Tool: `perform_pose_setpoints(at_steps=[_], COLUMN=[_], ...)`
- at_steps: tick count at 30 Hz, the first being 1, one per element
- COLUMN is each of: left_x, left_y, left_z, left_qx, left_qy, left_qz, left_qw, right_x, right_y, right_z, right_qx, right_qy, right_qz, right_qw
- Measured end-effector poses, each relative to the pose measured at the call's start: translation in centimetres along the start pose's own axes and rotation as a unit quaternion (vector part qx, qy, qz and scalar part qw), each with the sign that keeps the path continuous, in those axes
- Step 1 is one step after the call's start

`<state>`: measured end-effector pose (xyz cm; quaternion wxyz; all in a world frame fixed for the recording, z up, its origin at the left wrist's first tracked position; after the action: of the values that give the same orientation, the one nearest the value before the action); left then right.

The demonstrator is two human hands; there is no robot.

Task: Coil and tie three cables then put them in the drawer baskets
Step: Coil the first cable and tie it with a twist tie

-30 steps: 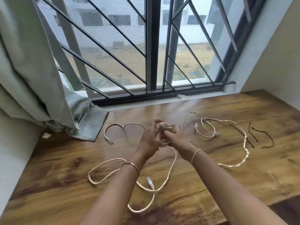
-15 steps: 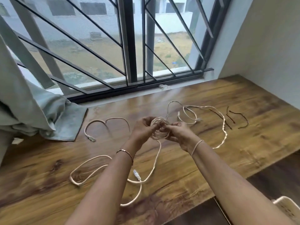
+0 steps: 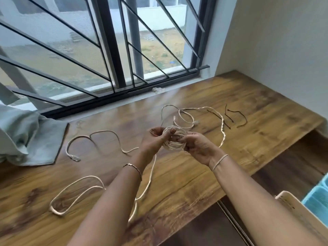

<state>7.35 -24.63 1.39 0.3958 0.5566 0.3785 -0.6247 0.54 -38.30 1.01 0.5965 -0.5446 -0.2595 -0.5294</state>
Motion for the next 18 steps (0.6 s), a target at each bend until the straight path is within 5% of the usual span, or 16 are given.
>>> perform_pose_setpoints(at_steps=[10, 18], left_x=[1.3, 0.9], left_y=[-0.3, -0.1], left_z=[5.1, 8.7], left_qx=[0.064, 0.032], left_qy=[0.055, 0.058], left_qz=[-0.028, -0.018], left_qw=[0.996, 0.998], right_x=[0.0, 1.1], right_y=[-2.1, -2.8], right_z=[-5.1, -8.4], right_qx=[0.014, 0.047], right_qy=[-0.046, -0.043], right_qz=[0.007, 0.010], right_qw=[0.999, 0.998])
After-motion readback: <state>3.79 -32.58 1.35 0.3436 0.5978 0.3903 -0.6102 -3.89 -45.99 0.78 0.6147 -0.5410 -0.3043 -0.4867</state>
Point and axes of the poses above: each hand's wrist, its own y-axis towards the middle knuckle, its own z-axis out of the palm, x = y × z, the point moved 3 cm from there along y, towards the middle knuckle, and after that the axes turned 5 degrees about -x, right-handed, at the moved point
